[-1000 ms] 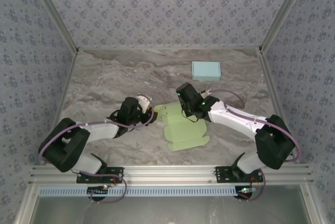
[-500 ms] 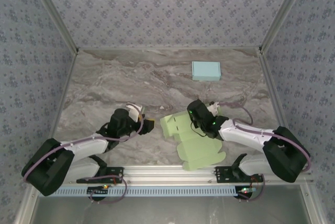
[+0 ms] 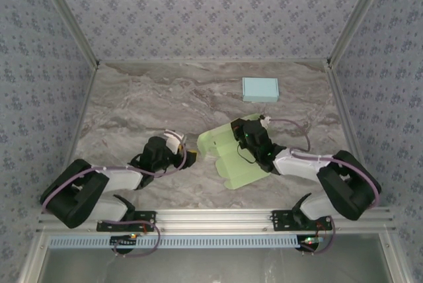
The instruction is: Fold the paper box
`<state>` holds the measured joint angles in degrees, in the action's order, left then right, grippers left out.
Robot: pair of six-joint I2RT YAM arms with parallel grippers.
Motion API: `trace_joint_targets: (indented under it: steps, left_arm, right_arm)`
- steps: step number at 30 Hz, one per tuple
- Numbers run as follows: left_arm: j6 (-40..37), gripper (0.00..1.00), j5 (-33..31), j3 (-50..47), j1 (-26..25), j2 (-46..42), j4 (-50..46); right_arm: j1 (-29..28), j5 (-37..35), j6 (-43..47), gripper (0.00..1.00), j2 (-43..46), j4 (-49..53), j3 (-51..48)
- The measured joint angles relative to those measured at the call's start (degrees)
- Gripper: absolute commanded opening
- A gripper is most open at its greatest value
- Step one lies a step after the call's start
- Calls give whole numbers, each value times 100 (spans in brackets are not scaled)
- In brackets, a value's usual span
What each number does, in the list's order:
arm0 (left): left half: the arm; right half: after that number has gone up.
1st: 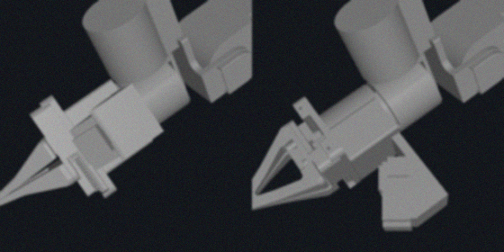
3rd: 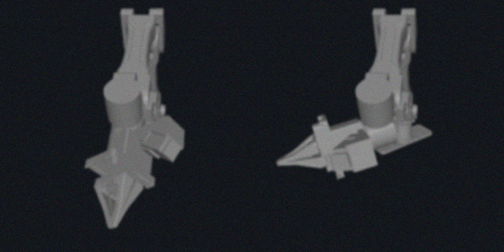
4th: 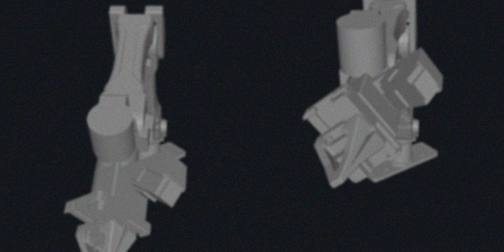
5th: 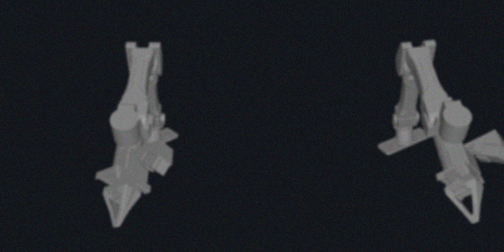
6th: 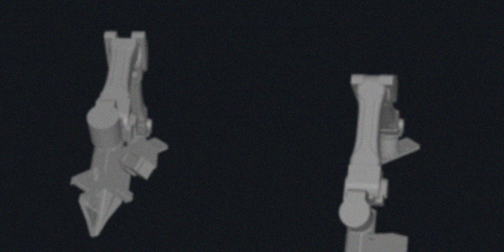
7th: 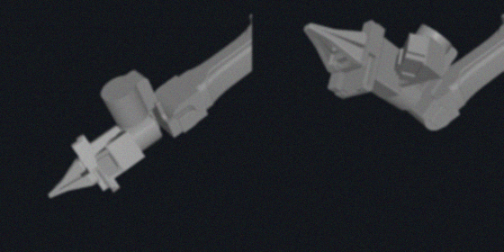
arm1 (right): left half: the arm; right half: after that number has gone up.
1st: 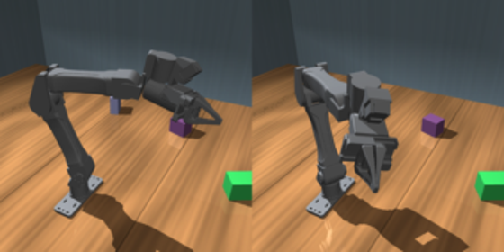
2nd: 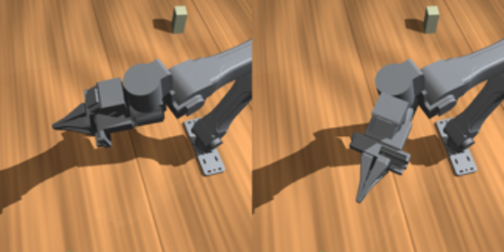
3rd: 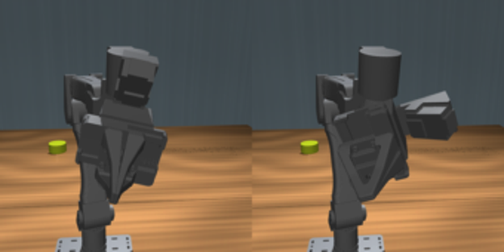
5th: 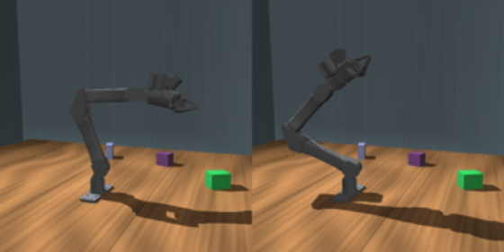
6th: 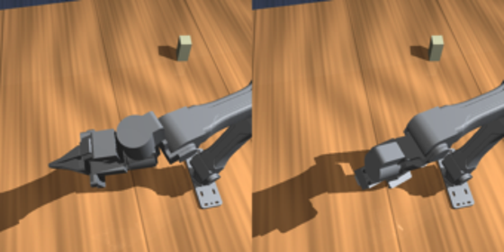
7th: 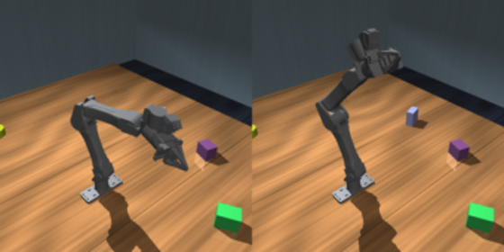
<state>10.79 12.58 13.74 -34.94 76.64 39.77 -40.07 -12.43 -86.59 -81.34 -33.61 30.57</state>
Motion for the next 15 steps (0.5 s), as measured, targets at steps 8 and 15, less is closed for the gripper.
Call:
trace_joint_targets:
  steps: [8,15]
  left_arm:
    - [-761,52,155,15,0,2,317]
    - [-929,42,160,87,0,210,468]
  right_arm:
    - [437,1027,223,0,-527,-785,83]
    - [560,1561,221,0,-859,-1108,116]
